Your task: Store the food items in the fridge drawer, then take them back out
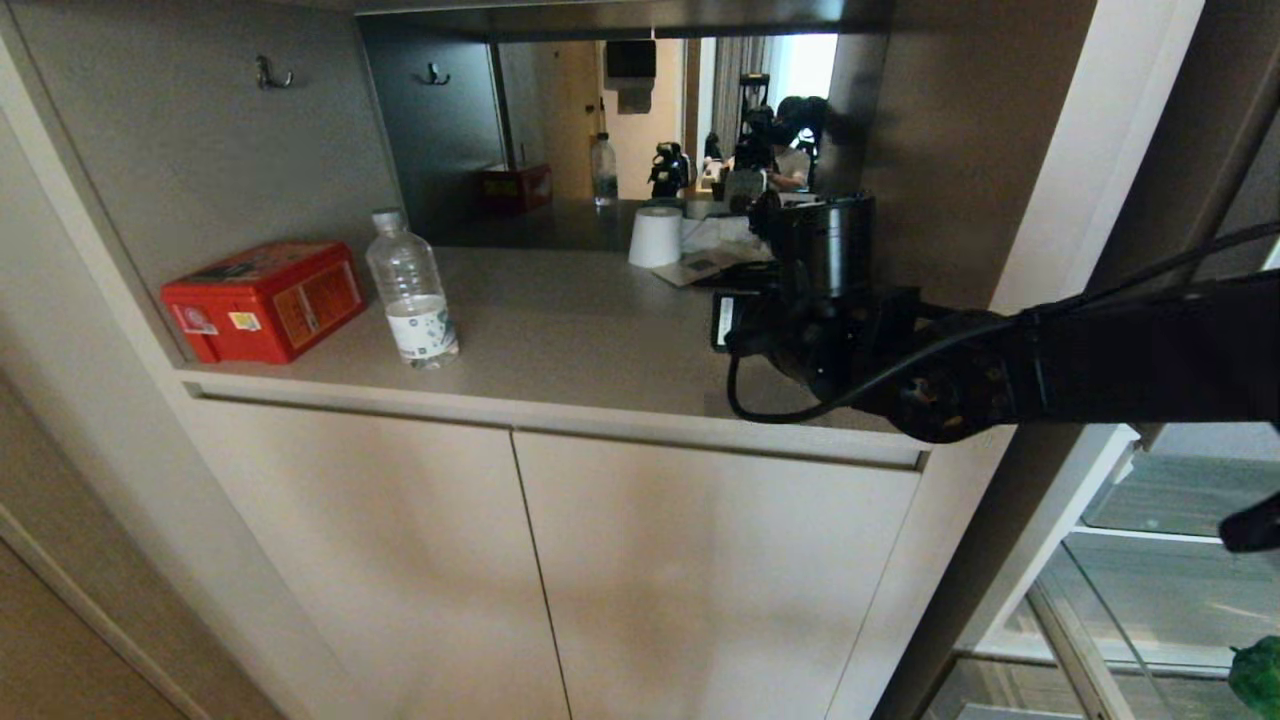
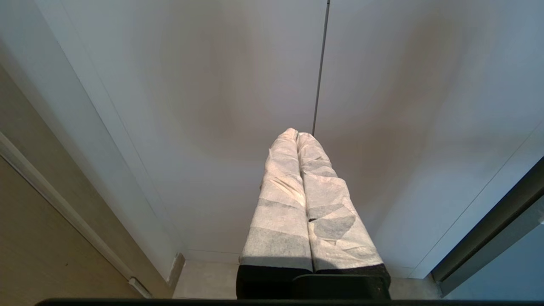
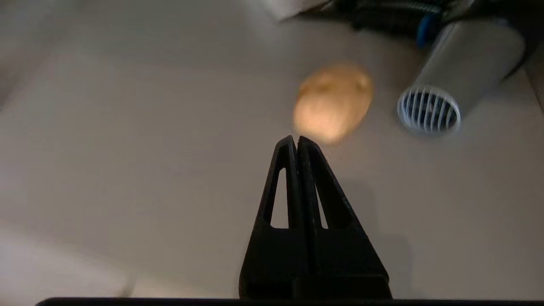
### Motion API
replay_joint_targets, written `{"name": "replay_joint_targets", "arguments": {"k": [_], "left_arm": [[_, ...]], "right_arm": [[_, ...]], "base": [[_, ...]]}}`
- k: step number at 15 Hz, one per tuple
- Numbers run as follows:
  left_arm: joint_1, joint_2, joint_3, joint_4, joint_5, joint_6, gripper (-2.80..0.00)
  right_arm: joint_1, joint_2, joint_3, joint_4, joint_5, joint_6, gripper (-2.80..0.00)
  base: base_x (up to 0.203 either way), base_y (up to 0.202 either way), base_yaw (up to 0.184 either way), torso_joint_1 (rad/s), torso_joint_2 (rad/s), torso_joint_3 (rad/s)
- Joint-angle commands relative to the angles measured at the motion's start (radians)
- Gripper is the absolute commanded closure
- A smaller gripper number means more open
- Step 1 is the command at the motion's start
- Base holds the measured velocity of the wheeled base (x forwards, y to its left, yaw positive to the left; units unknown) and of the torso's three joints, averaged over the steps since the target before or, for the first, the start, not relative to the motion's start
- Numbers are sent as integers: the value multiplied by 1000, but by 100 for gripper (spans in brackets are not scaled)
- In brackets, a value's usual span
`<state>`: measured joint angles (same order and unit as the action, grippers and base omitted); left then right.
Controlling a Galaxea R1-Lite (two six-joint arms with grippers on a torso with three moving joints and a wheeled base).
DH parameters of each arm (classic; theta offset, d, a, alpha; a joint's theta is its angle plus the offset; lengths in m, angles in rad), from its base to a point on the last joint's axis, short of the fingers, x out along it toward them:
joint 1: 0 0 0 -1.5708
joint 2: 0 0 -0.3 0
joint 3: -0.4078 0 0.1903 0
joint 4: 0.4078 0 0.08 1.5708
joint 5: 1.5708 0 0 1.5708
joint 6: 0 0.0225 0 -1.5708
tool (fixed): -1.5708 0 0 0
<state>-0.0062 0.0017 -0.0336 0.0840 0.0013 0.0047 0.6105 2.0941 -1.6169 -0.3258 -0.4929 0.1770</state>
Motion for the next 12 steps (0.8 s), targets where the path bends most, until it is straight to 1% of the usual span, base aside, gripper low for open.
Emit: {"name": "replay_joint_targets", "arguments": {"k": [1, 4, 5, 6, 8, 10, 12], "left_arm": [[0, 1, 0, 0, 0, 0, 0], [0, 1, 0, 0, 0, 0, 0], [0, 1, 0, 0, 0, 0, 0], [0, 1, 0, 0, 0, 0, 0], [0, 1, 0, 0, 1, 0, 0], [0, 1, 0, 0, 0, 0, 0], [0, 1, 0, 0, 0, 0, 0]], "right_arm": [[-13, 98, -66, -21, -12, 1, 0], [-60, 173, -174, -92, -77, -2, 0], [-71, 185, -201, -100, -86, -5, 0], [-76, 191, -212, -102, -88, -5, -280], [-80, 206, -228, -107, -87, -23, -280], [-81, 247, -291, -110, -88, -32, -280], [-84, 278, -301, -153, -80, -30, -280]], "base": [[0, 0, 0, 0, 0, 0], [0, 0, 0, 0, 0, 0], [0, 0, 0, 0, 0, 0], [0, 0, 0, 0, 0, 0], [0, 0, 0, 0, 0, 0], [0, 0, 0, 0, 0, 0], [0, 0, 0, 0, 0, 0]]}}
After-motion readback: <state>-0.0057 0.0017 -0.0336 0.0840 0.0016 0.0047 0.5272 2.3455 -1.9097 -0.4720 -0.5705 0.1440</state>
